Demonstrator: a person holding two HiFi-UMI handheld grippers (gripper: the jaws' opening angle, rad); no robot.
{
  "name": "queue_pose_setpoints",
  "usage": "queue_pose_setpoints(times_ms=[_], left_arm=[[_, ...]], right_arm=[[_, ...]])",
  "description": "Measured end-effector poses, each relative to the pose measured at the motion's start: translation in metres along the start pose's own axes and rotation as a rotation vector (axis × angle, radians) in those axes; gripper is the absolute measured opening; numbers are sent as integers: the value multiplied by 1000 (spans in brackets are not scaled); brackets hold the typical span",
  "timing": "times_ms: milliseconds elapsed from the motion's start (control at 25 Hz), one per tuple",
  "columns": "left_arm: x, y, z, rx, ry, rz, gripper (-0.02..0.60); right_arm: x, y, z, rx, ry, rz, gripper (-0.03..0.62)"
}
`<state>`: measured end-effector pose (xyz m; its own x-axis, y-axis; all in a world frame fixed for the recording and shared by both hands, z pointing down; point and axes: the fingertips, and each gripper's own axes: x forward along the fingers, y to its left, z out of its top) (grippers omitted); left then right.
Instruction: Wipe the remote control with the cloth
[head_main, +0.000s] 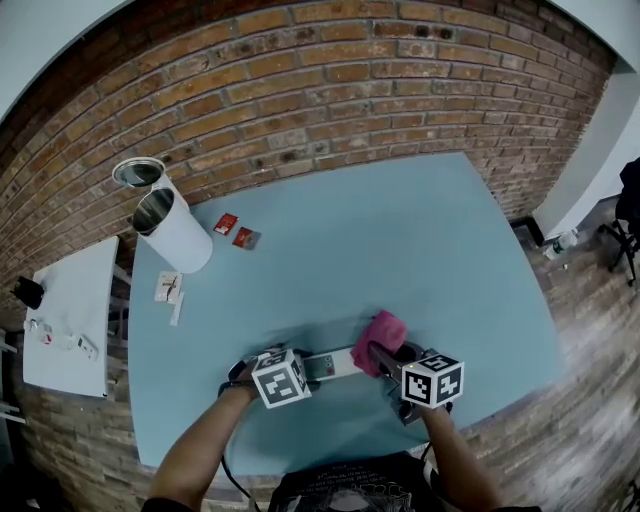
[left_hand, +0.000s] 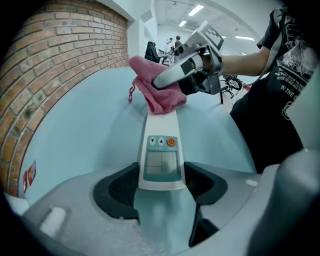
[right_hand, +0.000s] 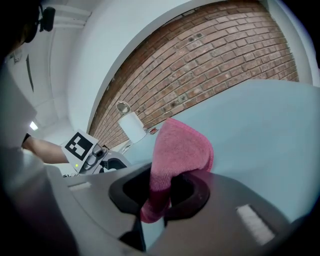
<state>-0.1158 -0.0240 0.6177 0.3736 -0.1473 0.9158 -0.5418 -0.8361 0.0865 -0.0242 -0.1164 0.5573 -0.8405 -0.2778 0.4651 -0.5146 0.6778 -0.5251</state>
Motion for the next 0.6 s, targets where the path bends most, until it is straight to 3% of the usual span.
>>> queue_pose_setpoints(times_ms=[480, 600], left_arm=[[-1, -1, 0, -5, 4, -2, 279], [0, 0, 0, -5, 7, -1, 279]], right_arm=[[-17, -49, 26, 29, -86, -142, 66], [-8, -45, 23, 6, -78, -137, 66]])
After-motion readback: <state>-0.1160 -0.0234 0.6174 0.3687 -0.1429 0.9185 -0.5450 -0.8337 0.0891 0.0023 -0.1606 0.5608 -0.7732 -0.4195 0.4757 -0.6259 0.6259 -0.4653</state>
